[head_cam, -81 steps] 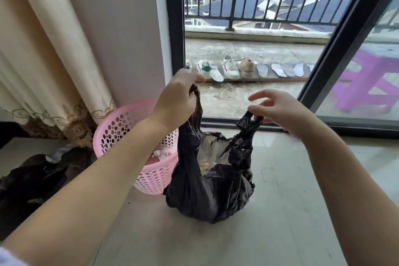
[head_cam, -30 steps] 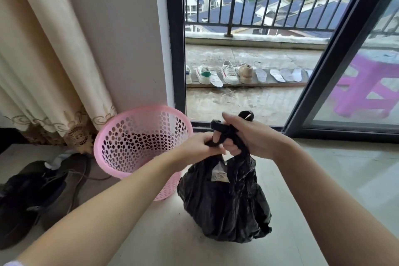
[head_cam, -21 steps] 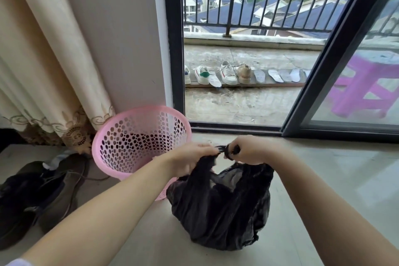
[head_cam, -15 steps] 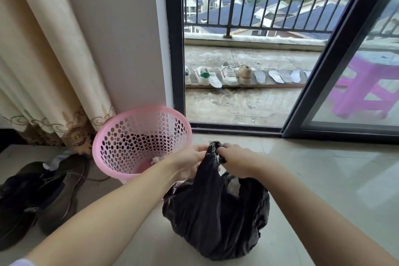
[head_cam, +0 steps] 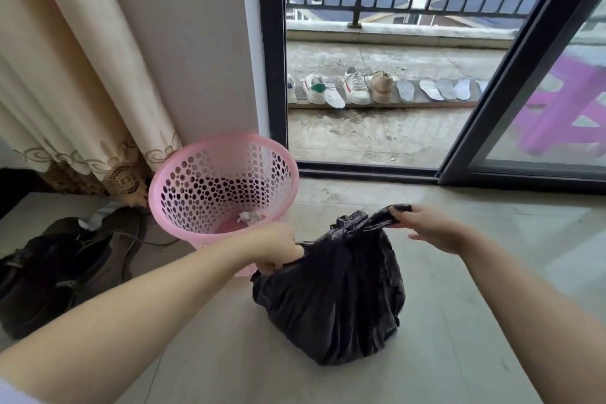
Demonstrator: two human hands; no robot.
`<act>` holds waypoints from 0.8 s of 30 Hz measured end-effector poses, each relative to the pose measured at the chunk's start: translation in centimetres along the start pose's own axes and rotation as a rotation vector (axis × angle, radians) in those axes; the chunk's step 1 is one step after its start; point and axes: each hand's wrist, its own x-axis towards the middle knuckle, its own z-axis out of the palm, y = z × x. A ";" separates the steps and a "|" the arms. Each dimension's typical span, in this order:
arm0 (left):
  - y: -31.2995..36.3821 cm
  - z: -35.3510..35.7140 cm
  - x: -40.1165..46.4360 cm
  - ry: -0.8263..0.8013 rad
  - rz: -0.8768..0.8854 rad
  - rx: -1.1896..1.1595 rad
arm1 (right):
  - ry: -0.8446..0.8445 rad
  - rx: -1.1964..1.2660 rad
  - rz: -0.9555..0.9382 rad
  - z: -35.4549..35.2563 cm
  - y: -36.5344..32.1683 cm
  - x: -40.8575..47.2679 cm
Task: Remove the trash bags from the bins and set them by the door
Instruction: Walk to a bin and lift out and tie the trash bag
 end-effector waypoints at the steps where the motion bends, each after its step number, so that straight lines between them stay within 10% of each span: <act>1: -0.8 0.9 -0.1 -0.049 -0.048 0.075 | 0.035 0.000 0.071 -0.1 2.2 0.5; 14: -10.7 4.3 0.6 -0.258 -0.481 0.257 | 0.192 0.129 0.427 1.5 14.6 -1.6; 24: -3.1 2.6 -1.1 0.066 -0.011 0.809 | 0.258 0.780 0.091 -1.3 6.3 0.9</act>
